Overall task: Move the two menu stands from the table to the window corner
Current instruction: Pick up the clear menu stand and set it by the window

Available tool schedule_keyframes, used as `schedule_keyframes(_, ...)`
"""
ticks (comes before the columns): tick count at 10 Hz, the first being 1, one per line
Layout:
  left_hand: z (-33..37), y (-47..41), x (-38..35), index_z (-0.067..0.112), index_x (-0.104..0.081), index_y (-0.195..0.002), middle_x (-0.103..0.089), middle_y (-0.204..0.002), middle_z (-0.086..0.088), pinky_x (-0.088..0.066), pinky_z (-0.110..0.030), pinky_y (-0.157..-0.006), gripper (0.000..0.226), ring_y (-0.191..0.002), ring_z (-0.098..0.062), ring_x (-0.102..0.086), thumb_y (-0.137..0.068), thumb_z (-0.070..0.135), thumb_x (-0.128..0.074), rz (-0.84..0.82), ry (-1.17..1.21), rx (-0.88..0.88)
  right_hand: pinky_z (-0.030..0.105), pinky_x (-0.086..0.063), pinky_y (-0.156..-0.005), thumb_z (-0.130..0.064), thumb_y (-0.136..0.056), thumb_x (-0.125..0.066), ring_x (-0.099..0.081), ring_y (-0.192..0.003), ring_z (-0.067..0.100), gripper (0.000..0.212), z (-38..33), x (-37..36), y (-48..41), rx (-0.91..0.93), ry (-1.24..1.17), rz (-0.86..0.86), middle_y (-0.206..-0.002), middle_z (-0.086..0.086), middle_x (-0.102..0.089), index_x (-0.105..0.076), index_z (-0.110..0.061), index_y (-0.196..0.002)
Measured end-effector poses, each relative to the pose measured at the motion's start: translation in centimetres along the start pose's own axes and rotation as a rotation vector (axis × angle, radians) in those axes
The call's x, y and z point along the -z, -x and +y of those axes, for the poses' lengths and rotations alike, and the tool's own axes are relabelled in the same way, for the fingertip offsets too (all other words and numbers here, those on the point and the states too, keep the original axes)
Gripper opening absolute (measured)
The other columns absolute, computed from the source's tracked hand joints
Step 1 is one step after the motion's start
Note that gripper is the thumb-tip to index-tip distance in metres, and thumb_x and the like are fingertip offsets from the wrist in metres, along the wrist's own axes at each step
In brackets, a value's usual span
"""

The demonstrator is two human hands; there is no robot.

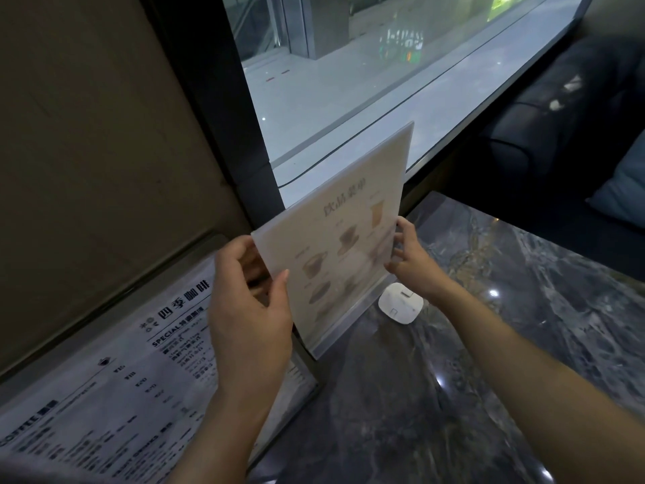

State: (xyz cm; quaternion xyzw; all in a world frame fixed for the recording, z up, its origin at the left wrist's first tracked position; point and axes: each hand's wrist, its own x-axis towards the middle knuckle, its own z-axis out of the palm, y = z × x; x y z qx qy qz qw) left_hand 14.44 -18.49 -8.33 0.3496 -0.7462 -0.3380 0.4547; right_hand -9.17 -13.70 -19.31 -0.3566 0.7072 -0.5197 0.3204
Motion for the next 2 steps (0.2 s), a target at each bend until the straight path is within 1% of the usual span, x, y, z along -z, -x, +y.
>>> schedule_keyframes(1, 0.6, 0.0, 0.2, 0.041, -0.04, -0.112, -0.053, -0.107, 0.017, -0.049, -0.016, -0.084, 0.052, -0.103, 0.003, -0.056, -0.082, 0.008, -0.066, 0.033, 0.044, -0.031, 0.016, -0.051, -0.07, -0.001, -0.078, -0.056, -0.051, -0.1, -0.004, 0.078, 0.0, 0.4, -0.1, -0.007, 0.001, -0.026, -0.108, -0.021, -0.047, -0.021, -0.056, -0.121)
schedule_keyframes(2, 1.7, 0.2, 0.8, 0.03, -0.039, -0.123, -0.047, -0.122, 0.006, -0.043, -0.024, -0.099, 0.048, -0.115, -0.008, -0.049, -0.083, 0.022, -0.065, 0.093, 0.015, -0.114, 0.033, -0.051, -0.088, -0.001, -0.078, -0.059, -0.049, -0.11, 0.005, 0.08, -0.8, 0.3, 0.4, 0.008, 0.041, 0.0, -0.118, -0.015, -0.047, -0.019, -0.049, -0.129)
